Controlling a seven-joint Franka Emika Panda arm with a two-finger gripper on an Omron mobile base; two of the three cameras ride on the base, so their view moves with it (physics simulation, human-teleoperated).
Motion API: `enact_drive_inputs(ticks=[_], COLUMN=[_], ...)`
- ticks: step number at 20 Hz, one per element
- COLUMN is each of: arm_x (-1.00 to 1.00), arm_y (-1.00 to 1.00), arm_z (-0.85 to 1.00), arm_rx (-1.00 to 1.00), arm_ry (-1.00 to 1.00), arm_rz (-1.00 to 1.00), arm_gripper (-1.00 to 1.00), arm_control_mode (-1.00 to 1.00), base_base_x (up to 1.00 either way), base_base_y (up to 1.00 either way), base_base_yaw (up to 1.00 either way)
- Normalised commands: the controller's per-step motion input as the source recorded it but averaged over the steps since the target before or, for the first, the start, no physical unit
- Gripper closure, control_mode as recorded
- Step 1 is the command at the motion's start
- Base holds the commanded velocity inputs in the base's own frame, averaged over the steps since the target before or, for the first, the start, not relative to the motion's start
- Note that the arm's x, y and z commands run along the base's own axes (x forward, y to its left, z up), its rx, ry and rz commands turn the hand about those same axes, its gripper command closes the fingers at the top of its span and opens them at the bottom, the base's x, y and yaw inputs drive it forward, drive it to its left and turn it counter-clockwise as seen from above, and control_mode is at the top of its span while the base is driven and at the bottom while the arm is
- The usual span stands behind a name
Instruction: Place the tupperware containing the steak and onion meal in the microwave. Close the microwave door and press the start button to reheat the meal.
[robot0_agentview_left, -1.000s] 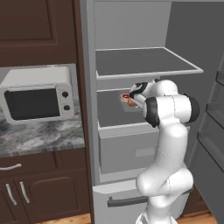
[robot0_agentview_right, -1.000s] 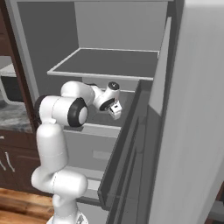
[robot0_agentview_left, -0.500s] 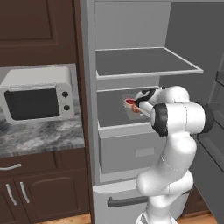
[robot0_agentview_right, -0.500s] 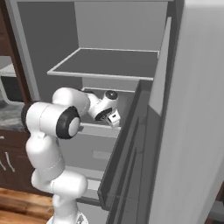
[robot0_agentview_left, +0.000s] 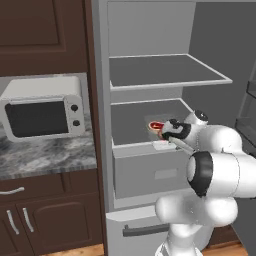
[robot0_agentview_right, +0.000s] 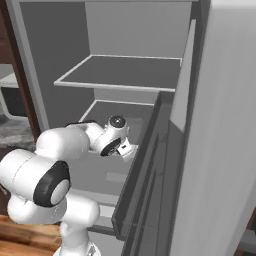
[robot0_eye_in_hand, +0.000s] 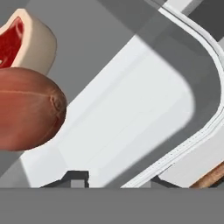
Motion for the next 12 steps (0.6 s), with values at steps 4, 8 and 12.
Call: enact_drive_inputs(ticks=[4, 8, 12], arm_x=[-1.0, -1.0, -0.96], arm_y=[0.04, 0.02, 0.04], arm_z=[0.33, 0.73, 0.88], arm_rx=[-0.08, -0.07, -0.01], arm_ry=[0.0, 0.05, 0.0], arm_rz=[0.0, 0.0, 0.0], arm_gripper=[1.0, 1.0, 1.0], arm_control_mode=[-1.0, -1.0, -1.0], base_base_x=[0.0, 0.0, 0.0], base_base_y=[0.0, 0.0, 0.0], base_base_yaw=[0.0, 0.0, 0.0])
